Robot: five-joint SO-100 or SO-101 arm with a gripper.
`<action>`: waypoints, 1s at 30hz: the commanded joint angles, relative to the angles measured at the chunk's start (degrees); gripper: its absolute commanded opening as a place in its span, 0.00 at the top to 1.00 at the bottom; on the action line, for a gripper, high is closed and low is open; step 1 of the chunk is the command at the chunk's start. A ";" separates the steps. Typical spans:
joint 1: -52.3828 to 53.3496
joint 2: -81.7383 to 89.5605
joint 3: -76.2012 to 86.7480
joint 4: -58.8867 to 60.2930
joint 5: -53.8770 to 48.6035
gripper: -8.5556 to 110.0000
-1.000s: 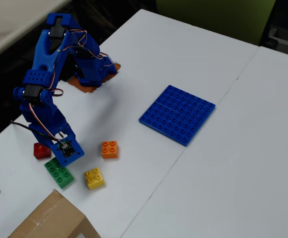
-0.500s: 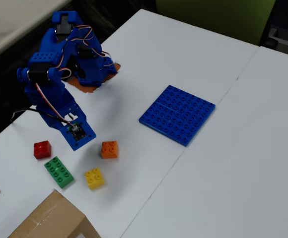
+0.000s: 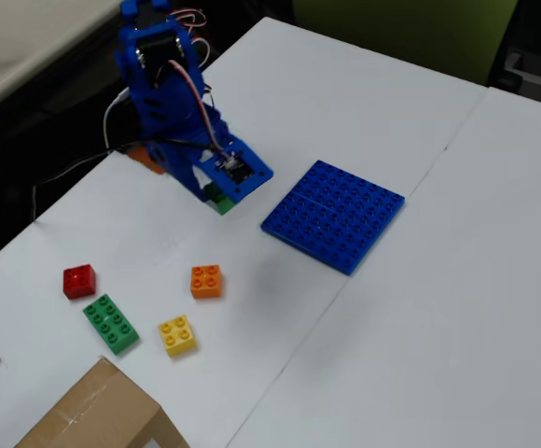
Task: Pick up the 2x2 green block and go up the 8x8 blue block.
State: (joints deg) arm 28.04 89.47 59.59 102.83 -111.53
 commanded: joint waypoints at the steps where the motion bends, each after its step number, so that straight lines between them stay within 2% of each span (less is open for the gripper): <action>1: -8.00 3.87 -0.97 1.85 5.10 0.93; 6: -18.28 3.43 -1.14 2.02 9.49 0.93; 13: -27.86 -4.39 -10.37 2.02 16.08 0.93; 19: -32.26 -12.22 -19.60 2.02 20.57 0.93; 30: -34.37 -15.12 -22.32 2.29 21.01 0.93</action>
State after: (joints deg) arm -4.92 73.83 40.17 102.92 -90.62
